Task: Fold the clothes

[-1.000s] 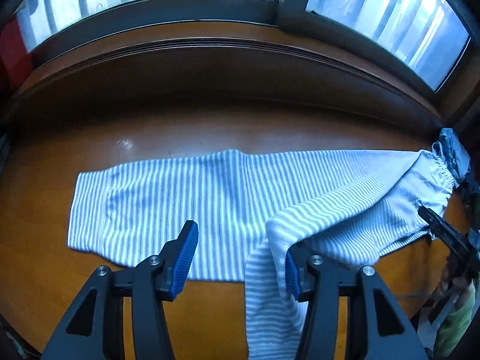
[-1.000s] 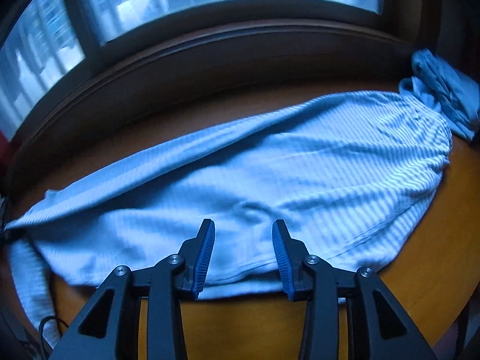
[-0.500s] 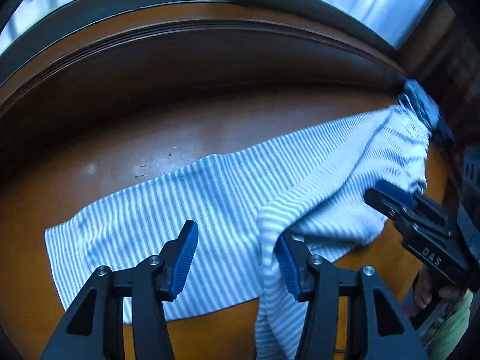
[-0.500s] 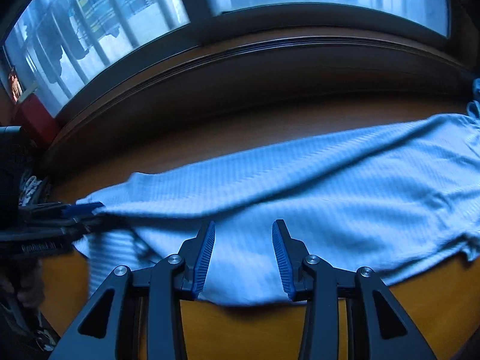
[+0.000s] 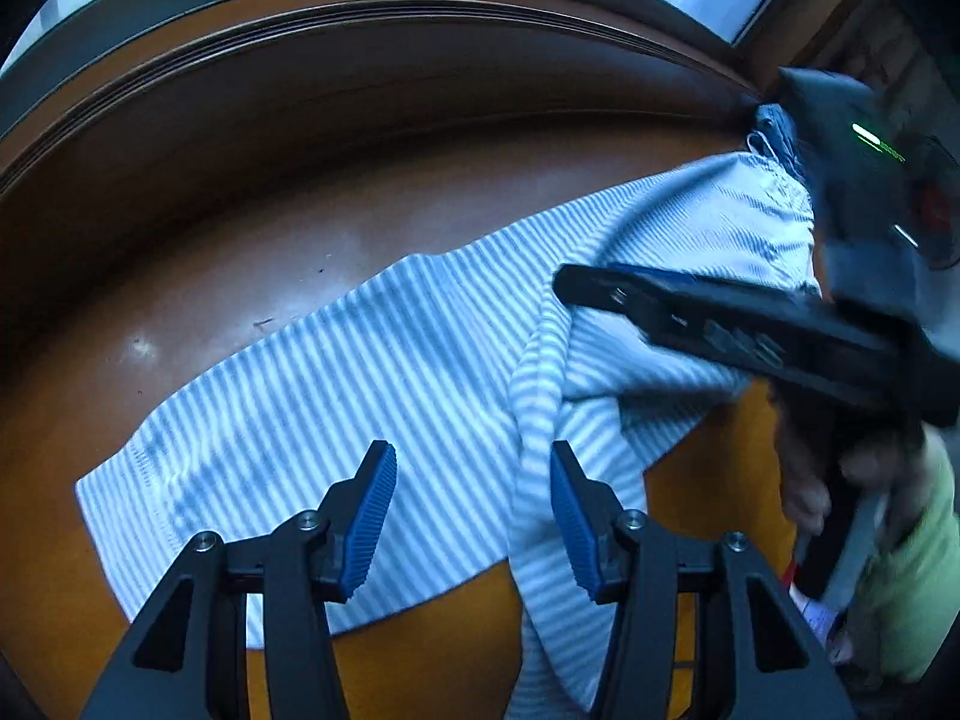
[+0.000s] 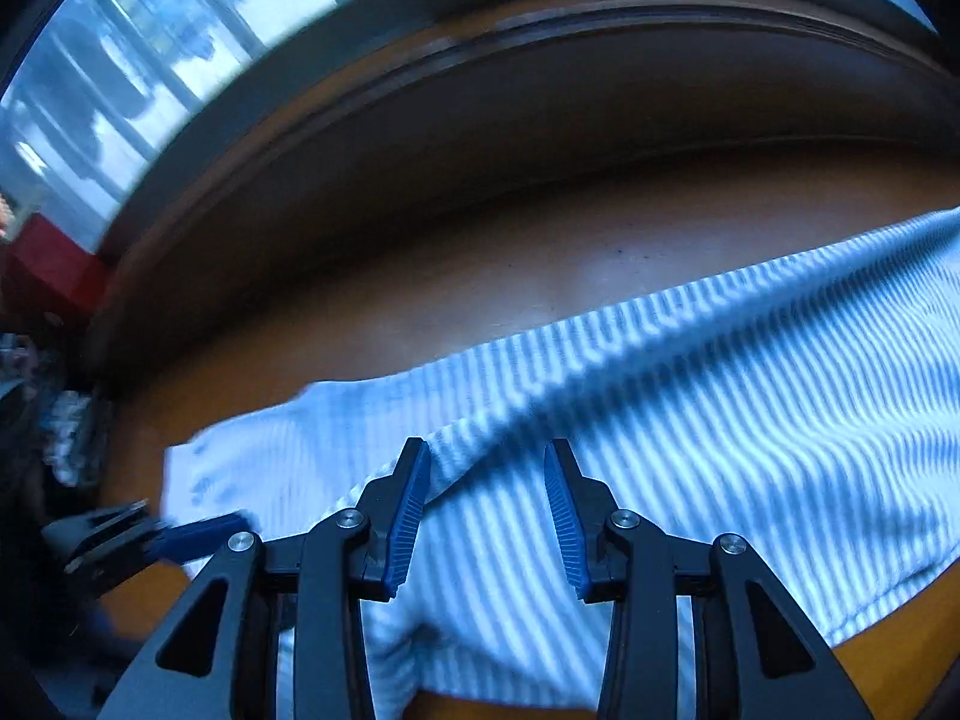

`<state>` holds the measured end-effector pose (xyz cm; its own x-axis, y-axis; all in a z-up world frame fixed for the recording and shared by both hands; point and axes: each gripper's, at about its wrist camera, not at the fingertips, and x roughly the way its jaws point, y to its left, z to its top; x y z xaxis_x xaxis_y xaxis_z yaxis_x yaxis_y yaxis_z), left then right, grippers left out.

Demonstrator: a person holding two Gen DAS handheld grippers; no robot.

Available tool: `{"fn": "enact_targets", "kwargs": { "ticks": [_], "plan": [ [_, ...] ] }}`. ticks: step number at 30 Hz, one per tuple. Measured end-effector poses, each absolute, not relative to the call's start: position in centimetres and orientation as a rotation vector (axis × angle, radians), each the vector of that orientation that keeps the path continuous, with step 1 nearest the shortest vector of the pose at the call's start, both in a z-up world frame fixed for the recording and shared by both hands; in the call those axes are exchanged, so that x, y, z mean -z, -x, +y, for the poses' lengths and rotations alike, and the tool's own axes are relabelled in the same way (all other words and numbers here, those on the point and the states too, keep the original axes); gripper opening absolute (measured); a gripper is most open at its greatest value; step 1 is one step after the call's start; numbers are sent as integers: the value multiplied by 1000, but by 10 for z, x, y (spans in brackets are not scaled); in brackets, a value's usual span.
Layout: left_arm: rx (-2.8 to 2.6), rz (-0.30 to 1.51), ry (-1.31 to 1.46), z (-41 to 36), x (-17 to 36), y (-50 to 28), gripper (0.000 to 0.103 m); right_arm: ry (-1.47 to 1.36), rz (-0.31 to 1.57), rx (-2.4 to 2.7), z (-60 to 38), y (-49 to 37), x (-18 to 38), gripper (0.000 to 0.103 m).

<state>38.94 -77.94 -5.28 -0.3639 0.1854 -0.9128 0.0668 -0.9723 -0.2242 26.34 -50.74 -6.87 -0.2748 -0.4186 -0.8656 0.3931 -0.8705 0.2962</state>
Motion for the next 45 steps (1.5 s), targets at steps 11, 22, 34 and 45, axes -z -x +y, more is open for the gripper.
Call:
{"fn": "enact_targets", "kwargs": {
  "ticks": [11, 22, 34, 45],
  "plan": [
    [-2625, -380, 1748, -814, 56, -436, 49, -1486, 117, 2201, -522, -258, 68, 41],
    [-2635, -364, 1709, -824, 59, -476, 49, -1281, 163, 2275, -491, -321, 17, 46],
    [-2387, -370, 1592, -764, 59, -490, 49, -1372, 146, 2126, -498, -406, 37, 46],
    [-2322, -365, 1544, -743, 67, -488, 2, -1355, 134, 2180, -497, -406, 33, 46]
  ]
}}
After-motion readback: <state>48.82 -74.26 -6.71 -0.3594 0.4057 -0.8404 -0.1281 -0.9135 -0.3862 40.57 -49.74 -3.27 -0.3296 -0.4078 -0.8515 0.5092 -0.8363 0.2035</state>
